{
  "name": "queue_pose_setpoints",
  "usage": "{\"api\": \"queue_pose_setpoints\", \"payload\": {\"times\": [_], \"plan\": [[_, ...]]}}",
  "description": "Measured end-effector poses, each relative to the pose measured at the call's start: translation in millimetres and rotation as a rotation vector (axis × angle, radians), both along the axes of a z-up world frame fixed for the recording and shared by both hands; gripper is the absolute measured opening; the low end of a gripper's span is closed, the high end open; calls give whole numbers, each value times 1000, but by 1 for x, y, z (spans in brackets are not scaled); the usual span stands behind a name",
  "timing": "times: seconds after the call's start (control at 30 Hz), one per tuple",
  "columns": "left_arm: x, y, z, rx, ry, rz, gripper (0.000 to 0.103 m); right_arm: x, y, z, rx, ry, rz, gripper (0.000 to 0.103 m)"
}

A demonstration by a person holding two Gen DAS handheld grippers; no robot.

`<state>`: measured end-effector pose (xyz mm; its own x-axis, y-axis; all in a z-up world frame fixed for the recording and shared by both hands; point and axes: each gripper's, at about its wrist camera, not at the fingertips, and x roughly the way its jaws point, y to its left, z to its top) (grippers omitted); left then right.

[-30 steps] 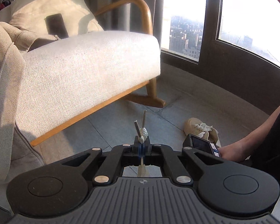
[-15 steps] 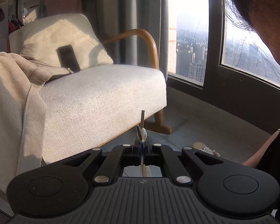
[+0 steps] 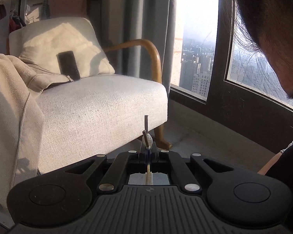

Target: Lace up shoes with both hands

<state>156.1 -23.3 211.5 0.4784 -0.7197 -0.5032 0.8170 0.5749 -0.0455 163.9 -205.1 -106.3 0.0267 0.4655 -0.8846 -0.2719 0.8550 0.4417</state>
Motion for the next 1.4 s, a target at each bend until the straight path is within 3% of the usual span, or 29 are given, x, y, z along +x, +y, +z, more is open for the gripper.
{"api": "queue_pose_setpoints", "payload": {"times": [0.13, 0.3, 0.47, 0.6, 0.67, 0.7, 0.83, 1.0, 1.1, 1.17, 1.23, 1.3, 1.4], "plan": [[0, 5, -11, -50, 7, 10, 1, 12, -14, 17, 49, -37, -37, 11], [-3, 21, -17, -151, 2, 74, 1, 38, -17, 20, -14, -165, -14, 11], [2, 34, -19, -166, 6, 101, 1, 59, -16, -14, 63, -88, -14, 12], [6, 43, -22, -183, 25, 105, 1, 69, -22, -30, 101, -4, -89, 12], [3, 44, -20, -175, 24, 95, 1, 72, -29, -38, 157, 58, -149, 1], [2, 43, -21, -167, 24, 93, 1, 72, -30, -38, 164, 62, -156, 1], [1, 43, -24, -137, 28, 85, 1, 64, -32, -16, 174, -2, -152, 0], [3, 39, -29, -119, 40, 74, 2, 62, -40, 21, 267, -54, -144, 0], [1, 40, -26, -145, 37, 72, 2, 64, -38, 29, 206, -109, -113, 0], [1, 41, -25, -157, 31, 78, 2, 65, -32, 22, 119, -141, -83, 7], [0, 43, -24, -169, 25, 84, 2, 66, -29, 9, 94, -111, -73, 14], [-1, 44, -22, -181, 20, 90, 2, 66, -28, -2, 103, -65, -72, 25], [-2, 47, -21, -202, 15, 92, 2, 65, -27, -16, 124, -19, -90, 27]]}}
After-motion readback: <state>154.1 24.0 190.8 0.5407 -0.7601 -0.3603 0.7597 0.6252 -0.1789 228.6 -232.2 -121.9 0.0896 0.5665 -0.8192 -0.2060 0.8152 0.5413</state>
